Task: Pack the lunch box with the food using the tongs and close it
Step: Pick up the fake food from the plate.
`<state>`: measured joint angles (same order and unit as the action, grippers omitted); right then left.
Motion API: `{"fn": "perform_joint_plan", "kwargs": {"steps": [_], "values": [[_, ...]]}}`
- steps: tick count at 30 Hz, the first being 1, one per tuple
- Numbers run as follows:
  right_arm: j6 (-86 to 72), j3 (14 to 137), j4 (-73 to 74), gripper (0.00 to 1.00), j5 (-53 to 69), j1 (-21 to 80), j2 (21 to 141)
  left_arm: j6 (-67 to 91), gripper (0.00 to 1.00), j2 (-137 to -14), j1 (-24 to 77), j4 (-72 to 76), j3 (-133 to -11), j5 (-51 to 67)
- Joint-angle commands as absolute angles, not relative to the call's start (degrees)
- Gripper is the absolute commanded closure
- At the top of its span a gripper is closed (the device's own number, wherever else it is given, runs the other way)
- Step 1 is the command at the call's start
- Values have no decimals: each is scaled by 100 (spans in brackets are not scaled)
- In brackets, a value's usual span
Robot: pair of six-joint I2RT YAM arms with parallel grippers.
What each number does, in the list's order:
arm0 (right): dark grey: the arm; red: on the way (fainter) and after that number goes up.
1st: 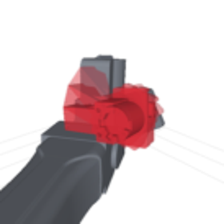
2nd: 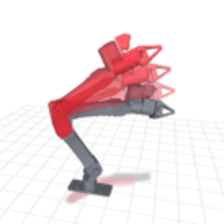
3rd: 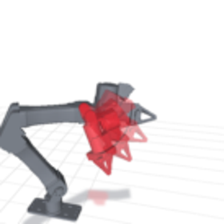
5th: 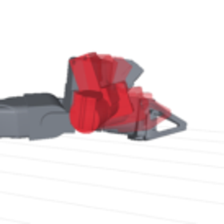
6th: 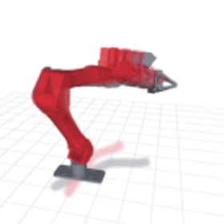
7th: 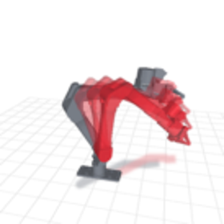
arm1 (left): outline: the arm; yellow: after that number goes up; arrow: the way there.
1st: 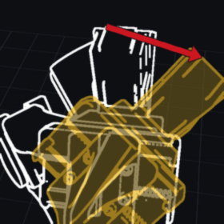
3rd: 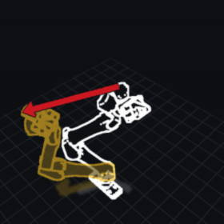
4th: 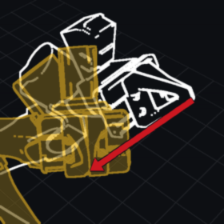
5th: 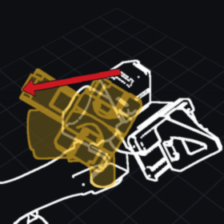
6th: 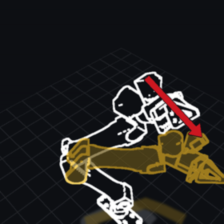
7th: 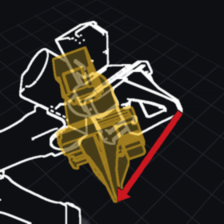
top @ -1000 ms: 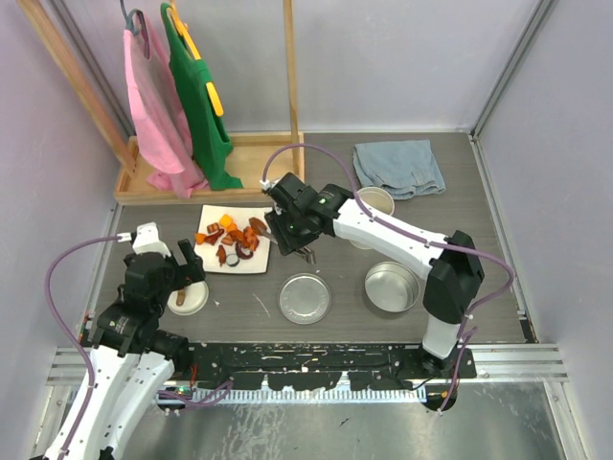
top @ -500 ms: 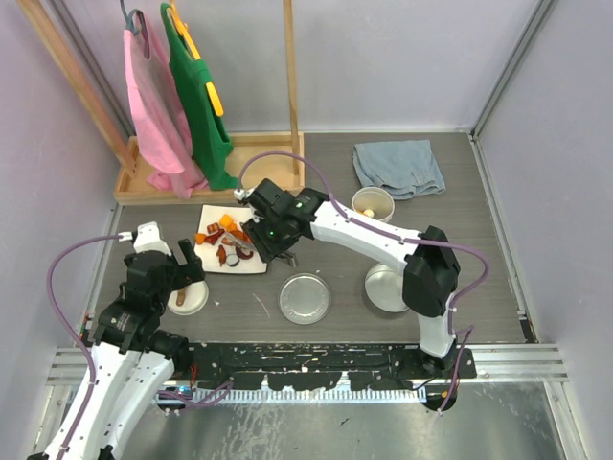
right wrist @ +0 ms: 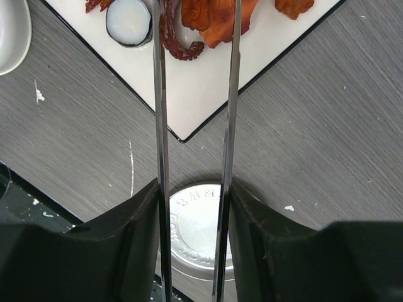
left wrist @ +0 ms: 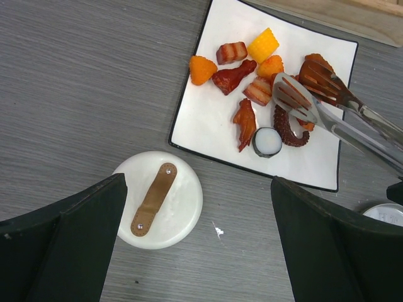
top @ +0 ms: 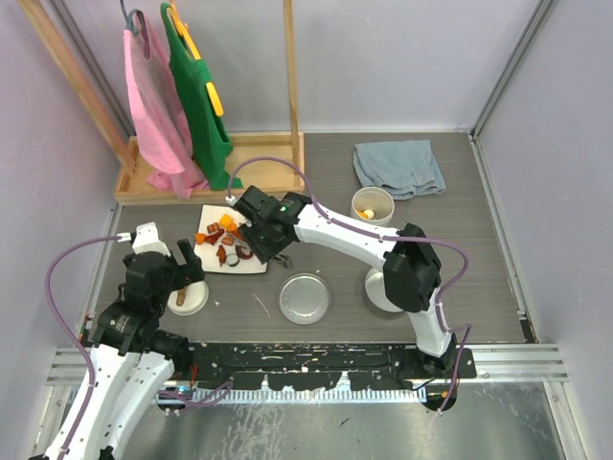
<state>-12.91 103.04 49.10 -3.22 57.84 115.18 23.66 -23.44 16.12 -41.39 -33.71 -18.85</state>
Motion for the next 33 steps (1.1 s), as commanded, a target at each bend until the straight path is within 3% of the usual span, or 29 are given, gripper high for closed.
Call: {"fn": "perform_joint_plan", "kwargs": {"steps": [1,11,33], "values": [[-1237,10666,4931,54,-522,5838,11515,2426,2,-2315,1596,-3984,-3568,-1908],[-1485,10602,4942,64,-546,5845,11271,2443,2,-2240,1592,-3999,-3551,-1959],[-2145,9570,4185,69,-639,5838,10160,2461,2,-2276,1584,-3995,-3524,-1951]]}}
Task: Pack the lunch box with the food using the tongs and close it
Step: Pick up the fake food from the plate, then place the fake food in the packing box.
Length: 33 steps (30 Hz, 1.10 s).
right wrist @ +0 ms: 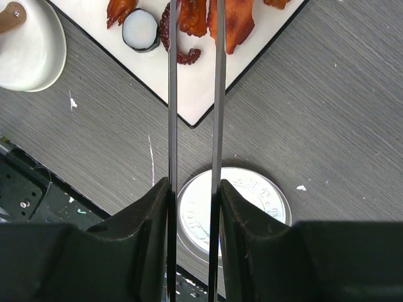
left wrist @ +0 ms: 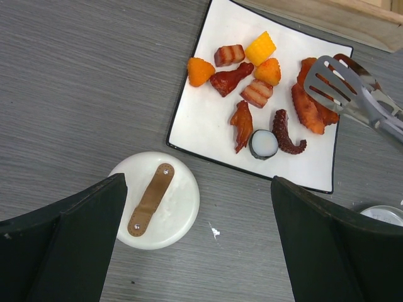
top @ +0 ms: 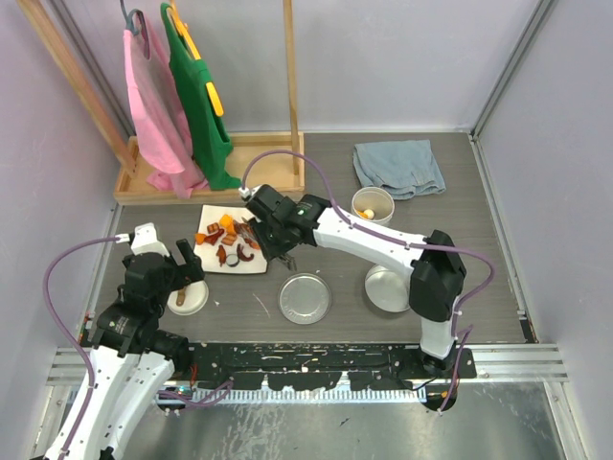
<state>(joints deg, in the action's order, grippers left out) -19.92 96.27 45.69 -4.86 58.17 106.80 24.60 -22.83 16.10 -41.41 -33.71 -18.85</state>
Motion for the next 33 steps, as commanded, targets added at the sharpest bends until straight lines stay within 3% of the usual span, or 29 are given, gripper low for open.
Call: {"fn": "perform_joint_plan", "kwargs": {"steps": [1,13,33], "values": [[-2163,9523,4150,69,-668,5835,10092,2468,2,-2272,1589,-4004,-3524,-1951],[-2520,8918,3824,68,-1403,5509,8897,2481,2,-2307,1583,-3998,-3522,-1959],[-2046,8466,4990,66,-1340,3131,7467,2480,2,-2342,1576,-3982,-3505,-1905]]}}
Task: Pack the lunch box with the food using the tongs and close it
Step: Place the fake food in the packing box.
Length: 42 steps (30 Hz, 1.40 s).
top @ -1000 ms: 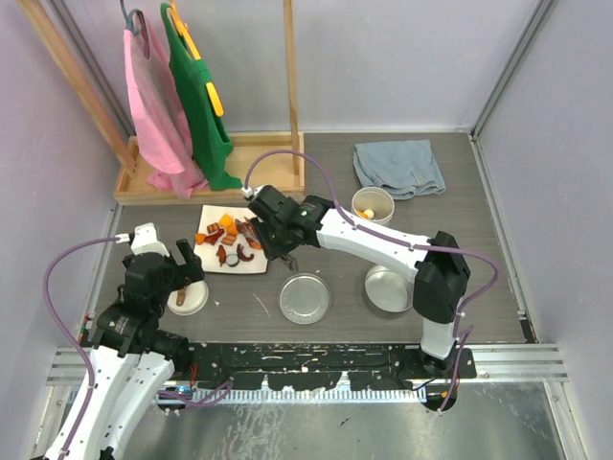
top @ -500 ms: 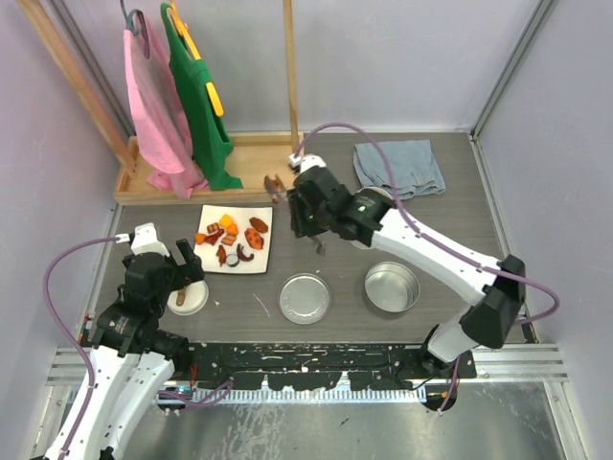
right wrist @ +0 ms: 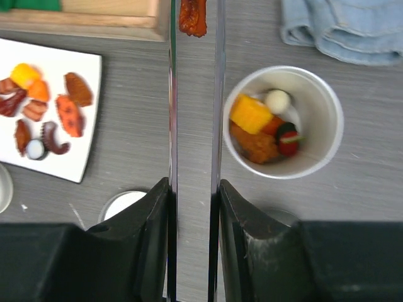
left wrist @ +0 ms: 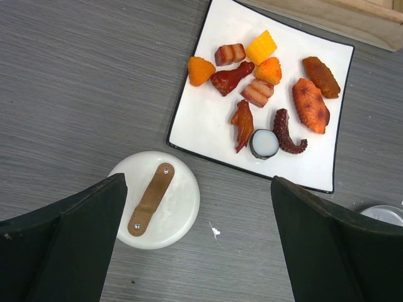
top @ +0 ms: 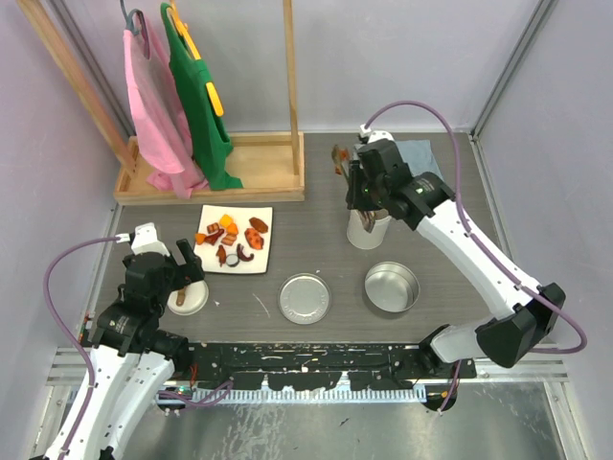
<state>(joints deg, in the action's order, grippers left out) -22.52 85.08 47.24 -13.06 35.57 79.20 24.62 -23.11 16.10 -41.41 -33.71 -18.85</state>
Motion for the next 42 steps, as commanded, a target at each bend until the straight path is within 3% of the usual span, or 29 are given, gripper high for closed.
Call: {"fn": "perform_joint_plan", "kwargs": {"steps": [1,8,27,42], "values": [[-2010,8449,5142,66,-1329,3002,7405,2479,2,-2346,1575,-3983,-3502,-1906],[-1849,8228,5905,65,-1430,2390,6860,2483,2,-2400,1569,-3977,-3499,-1859],[-1754,7876,6165,65,-652,2360,6561,2487,2,-2433,1562,-3973,-3498,-1819],[-1679,7635,6201,63,-741,2357,6566,2488,2,-2441,1564,-3973,-3498,-1817]]}}
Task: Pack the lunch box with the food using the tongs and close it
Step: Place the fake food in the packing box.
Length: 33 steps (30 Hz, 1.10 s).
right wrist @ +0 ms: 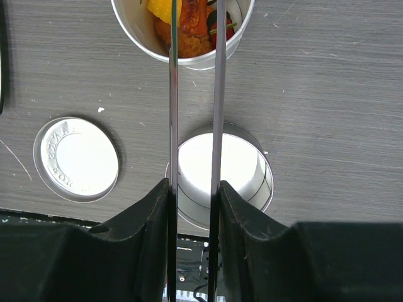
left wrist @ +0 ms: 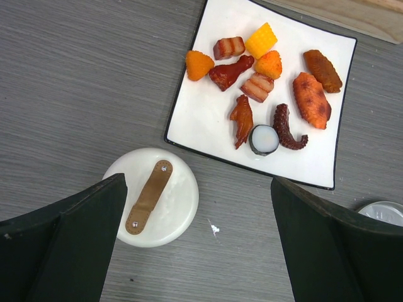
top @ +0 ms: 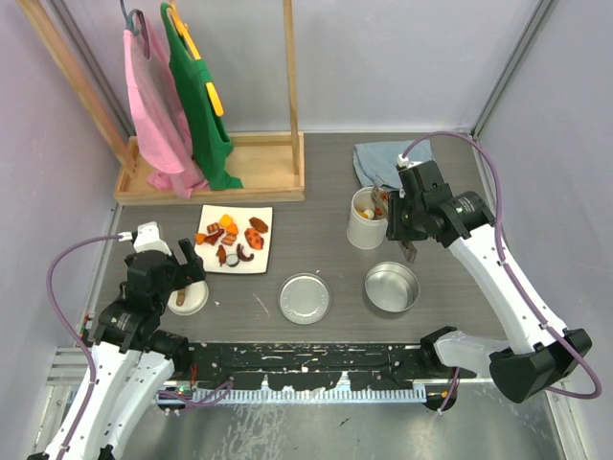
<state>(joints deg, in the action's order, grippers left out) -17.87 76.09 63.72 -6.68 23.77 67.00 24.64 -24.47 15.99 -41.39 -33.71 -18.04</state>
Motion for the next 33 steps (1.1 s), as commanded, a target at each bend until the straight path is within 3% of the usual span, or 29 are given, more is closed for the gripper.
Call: {"fn": "perform_joint_plan", "kwargs": {"steps": [1,13,21,33], "values": [[-1679,7634,6182,63,-739,2362,6574,2490,2,-2440,1561,-3973,-3498,-1815],[-1687,7702,6155,61,-906,2359,6601,2487,2,-2427,1558,-3974,-3498,-1821],[-1738,7876,6073,53,-861,2359,6593,2488,2,-2426,1558,-3975,-3494,-1821],[-2378,8126,4621,54,1292,2381,6726,2487,2,-2447,1560,-3964,-3494,-1780]]}}
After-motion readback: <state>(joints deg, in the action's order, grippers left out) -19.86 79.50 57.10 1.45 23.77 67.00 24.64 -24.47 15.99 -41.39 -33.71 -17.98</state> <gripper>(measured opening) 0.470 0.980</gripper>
